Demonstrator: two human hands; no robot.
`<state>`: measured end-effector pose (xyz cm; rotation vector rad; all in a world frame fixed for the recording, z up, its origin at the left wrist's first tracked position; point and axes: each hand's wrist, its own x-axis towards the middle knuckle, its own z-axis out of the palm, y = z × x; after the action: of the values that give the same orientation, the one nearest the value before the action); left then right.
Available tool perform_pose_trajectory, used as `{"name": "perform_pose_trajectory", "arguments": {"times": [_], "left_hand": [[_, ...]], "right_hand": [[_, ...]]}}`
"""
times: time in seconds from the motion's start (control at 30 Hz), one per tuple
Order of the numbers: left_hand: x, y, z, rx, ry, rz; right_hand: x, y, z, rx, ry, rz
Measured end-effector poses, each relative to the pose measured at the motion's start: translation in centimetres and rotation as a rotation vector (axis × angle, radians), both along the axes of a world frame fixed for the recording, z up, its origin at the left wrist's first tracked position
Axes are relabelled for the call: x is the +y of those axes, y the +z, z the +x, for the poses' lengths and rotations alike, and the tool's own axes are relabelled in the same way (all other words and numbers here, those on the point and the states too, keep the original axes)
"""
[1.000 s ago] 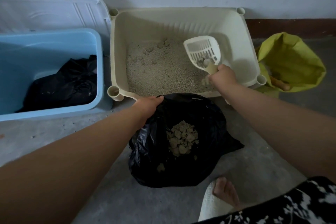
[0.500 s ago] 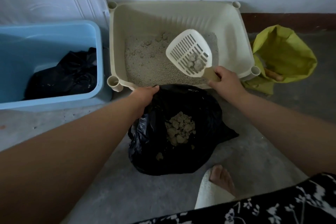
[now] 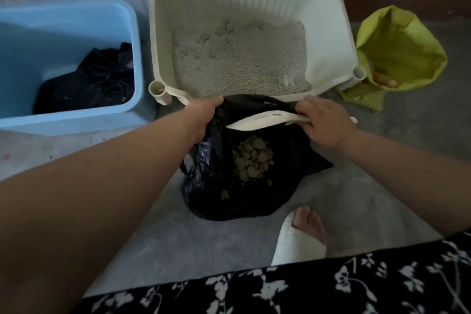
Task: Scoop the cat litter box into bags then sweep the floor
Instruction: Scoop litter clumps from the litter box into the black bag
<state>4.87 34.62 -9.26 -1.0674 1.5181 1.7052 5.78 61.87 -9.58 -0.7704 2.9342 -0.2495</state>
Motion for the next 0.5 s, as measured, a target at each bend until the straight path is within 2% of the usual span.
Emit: {"name": "perform_pose_trajectory", "arguments": {"times": [0.17, 0.23, 0.33, 0.43, 0.5], "left_hand": [[-0.1, -0.3, 0.0, 0.015, 0.007, 0.021], [-0.2, -0.3, -0.1, 0.008, -0.014, 0.008], [-0.2, -0.5, -0.1, 0.006, -0.047, -0.005], [-0.3, -0.8, -0.3, 0.013, -0.074, -0.032], [-0.3, -1.1, -0.5, 0.017, -0.089, -0.046]], "right_hand": [[-0.1, 1.0, -1.4, -0.143, -0.265, -0.146], [-0.3, 2.5, -2.9, -0.167, -0.345, -0.119], [-0.3, 4.8, -6.6, -0.122, -0.412, 0.178], [-1.3, 6.5, -10.3, 0.010, -0.398, 0.561], [-2.4, 7.1, -12.2, 0.036, -0.385, 0.727]]}}
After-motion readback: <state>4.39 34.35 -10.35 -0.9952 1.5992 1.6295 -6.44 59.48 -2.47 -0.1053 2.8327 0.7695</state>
